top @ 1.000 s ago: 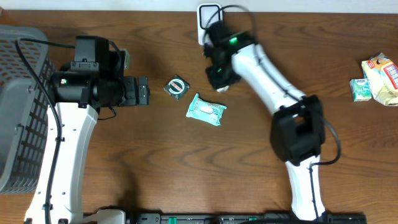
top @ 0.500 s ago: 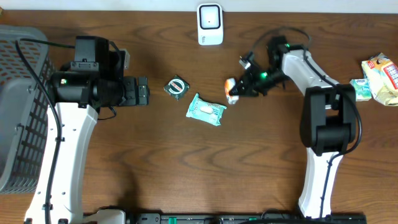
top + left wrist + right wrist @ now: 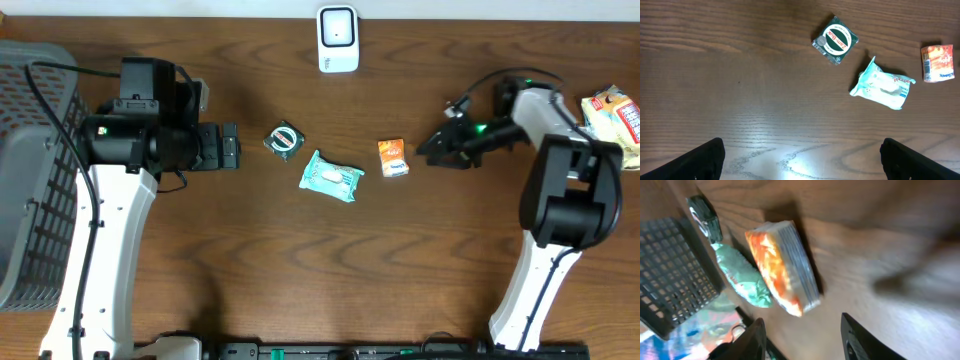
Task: Scan the item barcode
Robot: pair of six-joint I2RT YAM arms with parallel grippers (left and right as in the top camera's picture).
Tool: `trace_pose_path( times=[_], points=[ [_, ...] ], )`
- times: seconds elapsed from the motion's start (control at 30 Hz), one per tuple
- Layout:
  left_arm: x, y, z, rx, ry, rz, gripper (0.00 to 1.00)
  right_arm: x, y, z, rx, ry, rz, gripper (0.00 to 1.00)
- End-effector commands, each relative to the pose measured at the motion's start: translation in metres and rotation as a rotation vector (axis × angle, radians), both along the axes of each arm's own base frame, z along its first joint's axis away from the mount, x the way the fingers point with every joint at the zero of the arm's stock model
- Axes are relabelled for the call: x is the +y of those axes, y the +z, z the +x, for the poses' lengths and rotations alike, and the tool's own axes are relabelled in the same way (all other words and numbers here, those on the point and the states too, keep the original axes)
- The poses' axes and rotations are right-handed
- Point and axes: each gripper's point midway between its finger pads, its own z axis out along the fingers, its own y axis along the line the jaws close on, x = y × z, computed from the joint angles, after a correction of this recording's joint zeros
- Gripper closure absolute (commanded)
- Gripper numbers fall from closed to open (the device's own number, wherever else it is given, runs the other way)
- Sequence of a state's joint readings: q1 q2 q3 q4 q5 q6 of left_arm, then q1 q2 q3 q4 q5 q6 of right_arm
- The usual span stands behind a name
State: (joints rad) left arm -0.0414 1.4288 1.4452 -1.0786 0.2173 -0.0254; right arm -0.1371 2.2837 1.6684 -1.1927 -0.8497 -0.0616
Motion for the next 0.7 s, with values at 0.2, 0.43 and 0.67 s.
trace_pose_path(
  times=[0.2, 0.43, 0.67],
  points=[
    [0.001, -0.003, -0.002, 0.011, -0.001, 0.010, 0.02, 0.025, 0.008, 0.009, -0.164, 0.157, -0.018, 0.57],
    [0.001, -0.003, -0.002, 0.011, -0.001, 0.010, 0.02, 0.042, -0.019, 0.020, -0.130, 0.113, -0.157, 0.61],
    [0.001, -0.003, -0.002, 0.011, -0.001, 0.010, 0.02, 0.058, -0.033, 0.012, -0.122, 0.141, -0.190, 0.65]
  ],
)
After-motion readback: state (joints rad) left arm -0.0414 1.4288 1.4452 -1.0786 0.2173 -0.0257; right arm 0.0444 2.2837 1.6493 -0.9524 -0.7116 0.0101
